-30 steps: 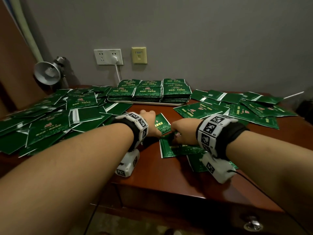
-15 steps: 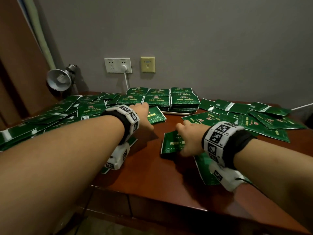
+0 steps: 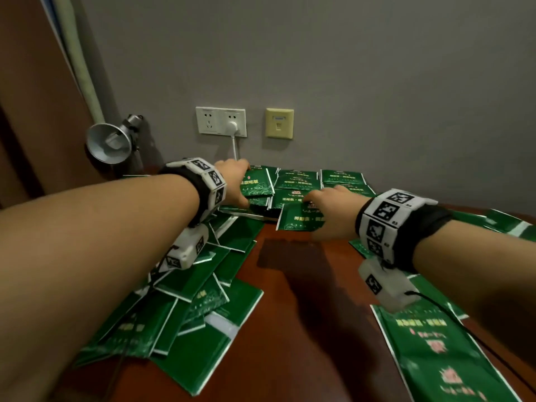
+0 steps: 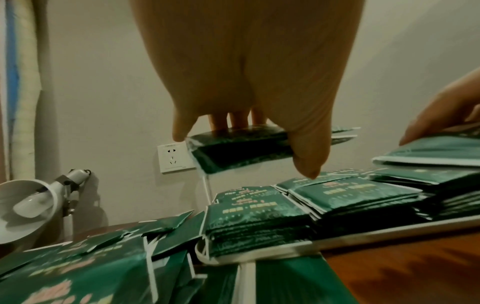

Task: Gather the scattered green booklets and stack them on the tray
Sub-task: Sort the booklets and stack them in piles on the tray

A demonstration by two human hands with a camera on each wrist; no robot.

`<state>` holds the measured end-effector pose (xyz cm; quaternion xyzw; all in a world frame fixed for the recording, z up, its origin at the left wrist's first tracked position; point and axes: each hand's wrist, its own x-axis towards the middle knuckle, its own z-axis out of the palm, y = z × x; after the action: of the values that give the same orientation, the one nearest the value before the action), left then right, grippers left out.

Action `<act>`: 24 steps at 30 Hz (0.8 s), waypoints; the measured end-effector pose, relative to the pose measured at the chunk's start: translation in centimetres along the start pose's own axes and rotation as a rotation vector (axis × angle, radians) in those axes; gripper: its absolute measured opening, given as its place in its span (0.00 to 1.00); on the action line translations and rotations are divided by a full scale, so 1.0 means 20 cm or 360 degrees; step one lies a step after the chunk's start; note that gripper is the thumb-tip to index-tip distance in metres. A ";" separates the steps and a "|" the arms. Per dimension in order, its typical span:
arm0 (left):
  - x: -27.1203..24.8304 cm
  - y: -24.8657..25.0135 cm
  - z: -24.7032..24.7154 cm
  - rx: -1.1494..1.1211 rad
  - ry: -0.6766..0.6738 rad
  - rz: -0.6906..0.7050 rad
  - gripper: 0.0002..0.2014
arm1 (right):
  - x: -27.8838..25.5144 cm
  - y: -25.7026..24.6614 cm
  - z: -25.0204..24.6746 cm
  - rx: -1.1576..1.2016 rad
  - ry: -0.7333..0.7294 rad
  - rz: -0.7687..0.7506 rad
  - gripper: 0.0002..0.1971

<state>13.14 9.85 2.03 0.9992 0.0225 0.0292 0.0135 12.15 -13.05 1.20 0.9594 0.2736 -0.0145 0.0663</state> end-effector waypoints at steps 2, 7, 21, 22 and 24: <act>0.11 -0.03 -0.01 -0.0025 -0.0023 0.0014 0.38 | 0.10 0.02 -0.01 0.0011 0.0022 0.0025 0.42; 0.39 -0.07 0.00 0.0040 -0.0086 0.0071 0.36 | 0.34 0.08 0.01 -0.0020 0.0035 0.0087 0.40; 0.85 -0.09 0.19 0.0073 -0.0307 0.0134 0.43 | 0.67 0.16 0.12 0.0082 -0.0029 0.0106 0.50; 0.86 -0.09 0.19 0.0069 -0.0326 0.0149 0.43 | 0.66 0.16 0.12 0.0087 -0.0039 0.0109 0.51; 0.86 -0.10 0.18 0.0077 -0.0343 0.0158 0.42 | 0.66 0.16 0.13 0.0088 -0.0044 0.0110 0.51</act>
<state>30.36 12.49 -0.70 0.9965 -0.0280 -0.0784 -0.0098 25.02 -9.28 -1.74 0.9695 0.2388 -0.0330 0.0440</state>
